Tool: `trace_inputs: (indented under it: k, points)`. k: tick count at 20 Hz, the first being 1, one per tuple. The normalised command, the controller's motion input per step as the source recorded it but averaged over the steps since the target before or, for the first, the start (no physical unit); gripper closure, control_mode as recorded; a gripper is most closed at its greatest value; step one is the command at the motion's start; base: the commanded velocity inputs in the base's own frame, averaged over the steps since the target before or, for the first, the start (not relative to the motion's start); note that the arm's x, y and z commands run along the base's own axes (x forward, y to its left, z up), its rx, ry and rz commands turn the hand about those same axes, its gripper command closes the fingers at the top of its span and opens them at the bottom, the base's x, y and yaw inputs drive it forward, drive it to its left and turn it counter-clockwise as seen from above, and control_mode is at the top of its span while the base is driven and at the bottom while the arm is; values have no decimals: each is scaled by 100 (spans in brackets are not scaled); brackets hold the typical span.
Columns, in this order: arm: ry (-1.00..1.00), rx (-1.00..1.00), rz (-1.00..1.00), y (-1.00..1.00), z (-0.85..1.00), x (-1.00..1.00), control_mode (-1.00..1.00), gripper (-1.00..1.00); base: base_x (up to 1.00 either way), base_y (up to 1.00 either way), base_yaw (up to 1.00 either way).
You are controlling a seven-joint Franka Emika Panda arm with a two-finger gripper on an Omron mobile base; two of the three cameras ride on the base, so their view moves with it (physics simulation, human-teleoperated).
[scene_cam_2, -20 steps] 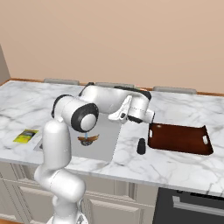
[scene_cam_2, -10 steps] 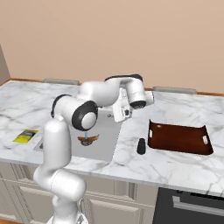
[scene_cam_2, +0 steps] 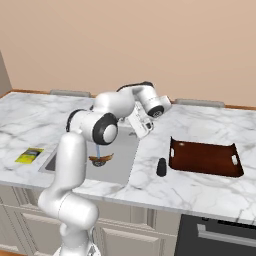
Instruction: Pick up all produce items and place them in the sink. Turn on the sink faucet to wash them. Then turn the sink off and put them in the tray.
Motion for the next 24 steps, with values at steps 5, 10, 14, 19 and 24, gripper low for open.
trace_inputs:
  k: [5, 10, 14, 19, 24]
  points:
    - [-14, -13, -1, 26, -41, 15, -100, -100, 0, 0, 0]
    - [-7, 0, -4, 2, -13, 39, -100, -100, 0, 0, 0]
    - [-5, 0, -6, 0, -11, 40, -100, 100, 0, 0, 0]
    - [0, 0, -12, 0, -7, 60, -100, 100, 0, 0, 0]
    - [0, 0, -17, 8, -4, 54, -100, 100, 0, 0, 0]
